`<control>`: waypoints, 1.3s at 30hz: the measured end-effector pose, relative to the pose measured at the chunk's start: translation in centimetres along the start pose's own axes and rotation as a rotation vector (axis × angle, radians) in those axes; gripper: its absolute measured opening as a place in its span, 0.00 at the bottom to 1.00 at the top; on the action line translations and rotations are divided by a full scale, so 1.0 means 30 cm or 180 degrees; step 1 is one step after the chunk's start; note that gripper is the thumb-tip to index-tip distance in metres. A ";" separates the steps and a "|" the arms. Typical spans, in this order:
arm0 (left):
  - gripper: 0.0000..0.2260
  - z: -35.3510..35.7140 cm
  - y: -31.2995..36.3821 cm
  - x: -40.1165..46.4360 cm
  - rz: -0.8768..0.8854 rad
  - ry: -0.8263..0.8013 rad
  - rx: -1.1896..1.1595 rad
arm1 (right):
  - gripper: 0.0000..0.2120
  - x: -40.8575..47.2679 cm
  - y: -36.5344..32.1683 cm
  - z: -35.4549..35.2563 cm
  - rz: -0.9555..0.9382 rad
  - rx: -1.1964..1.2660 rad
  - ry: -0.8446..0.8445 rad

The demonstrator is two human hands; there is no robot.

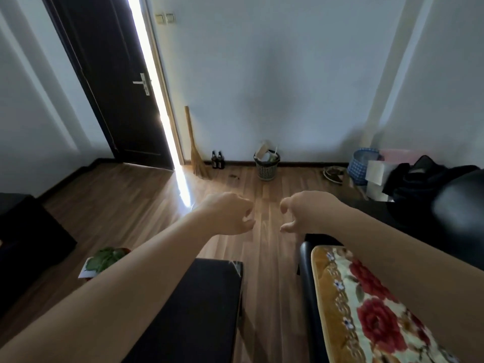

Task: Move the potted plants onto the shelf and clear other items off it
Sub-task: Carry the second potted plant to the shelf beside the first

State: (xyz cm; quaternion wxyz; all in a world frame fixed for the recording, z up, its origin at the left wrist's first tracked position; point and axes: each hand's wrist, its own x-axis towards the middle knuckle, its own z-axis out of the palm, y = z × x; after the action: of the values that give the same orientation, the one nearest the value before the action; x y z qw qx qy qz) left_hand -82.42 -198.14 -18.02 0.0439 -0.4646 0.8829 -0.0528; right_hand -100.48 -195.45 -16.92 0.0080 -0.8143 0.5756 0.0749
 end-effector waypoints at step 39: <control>0.15 0.236 -1.376 0.671 -0.3994 -0.0454 -0.0521 | 0.23 2.221 -0.364 -0.245 -0.3556 -0.0113 -0.0366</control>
State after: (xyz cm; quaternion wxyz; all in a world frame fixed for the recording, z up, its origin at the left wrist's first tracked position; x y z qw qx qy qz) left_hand -59.22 -238.36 -20.08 0.0276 -0.8977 0.4388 0.0302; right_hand -67.66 -254.88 -19.18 0.0640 -0.9900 0.0542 0.1131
